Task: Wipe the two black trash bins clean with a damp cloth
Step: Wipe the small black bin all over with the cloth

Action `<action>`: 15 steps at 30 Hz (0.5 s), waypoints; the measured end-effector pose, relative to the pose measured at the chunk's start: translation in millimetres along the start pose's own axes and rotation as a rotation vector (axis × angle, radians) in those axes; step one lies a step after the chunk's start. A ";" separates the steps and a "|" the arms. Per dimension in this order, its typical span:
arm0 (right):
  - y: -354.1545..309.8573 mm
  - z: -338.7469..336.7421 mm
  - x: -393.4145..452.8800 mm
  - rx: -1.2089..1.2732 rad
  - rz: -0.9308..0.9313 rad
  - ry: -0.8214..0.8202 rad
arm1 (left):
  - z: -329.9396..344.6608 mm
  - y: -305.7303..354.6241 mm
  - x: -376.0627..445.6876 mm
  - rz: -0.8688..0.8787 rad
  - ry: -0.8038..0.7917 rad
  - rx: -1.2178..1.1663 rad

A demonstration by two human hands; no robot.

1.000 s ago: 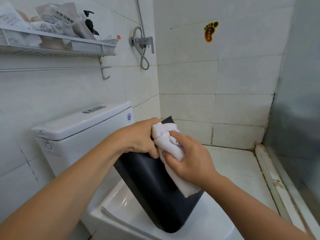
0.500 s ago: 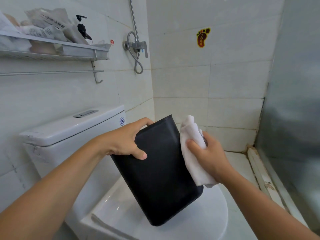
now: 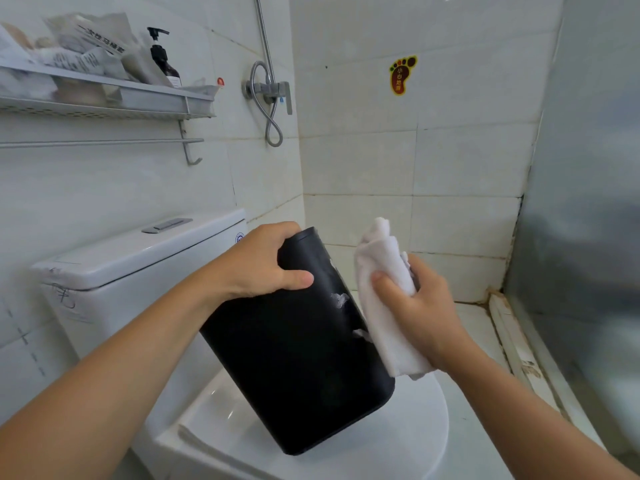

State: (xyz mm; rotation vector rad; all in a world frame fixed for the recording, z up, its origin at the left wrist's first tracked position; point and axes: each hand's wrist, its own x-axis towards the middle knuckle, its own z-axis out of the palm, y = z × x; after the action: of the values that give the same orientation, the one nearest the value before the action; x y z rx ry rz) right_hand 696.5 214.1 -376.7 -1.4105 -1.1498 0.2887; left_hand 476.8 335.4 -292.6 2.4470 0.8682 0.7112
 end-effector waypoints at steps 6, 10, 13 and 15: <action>-1.7 -14.6 1.5 0.069 0.027 0.057 | -15.0 -9.9 -2.7 0.012 -0.061 0.056; -0.1 -7.0 -5.6 0.005 -0.059 0.010 | -14.7 -7.5 -2.4 0.014 -0.088 0.023; -1.1 -1.0 -9.2 -0.082 -0.155 0.003 | -10.8 -6.7 -3.7 0.030 -0.159 0.002; -3.9 5.1 -12.5 -0.181 -0.281 -0.002 | -6.3 -4.9 -3.6 0.050 -0.140 0.023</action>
State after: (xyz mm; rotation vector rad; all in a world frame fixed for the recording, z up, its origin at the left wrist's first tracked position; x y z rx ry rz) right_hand 685.0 206.9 -380.2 -1.3826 -1.3849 -0.0129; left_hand 468.5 337.9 -291.6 2.5121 0.7678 0.5418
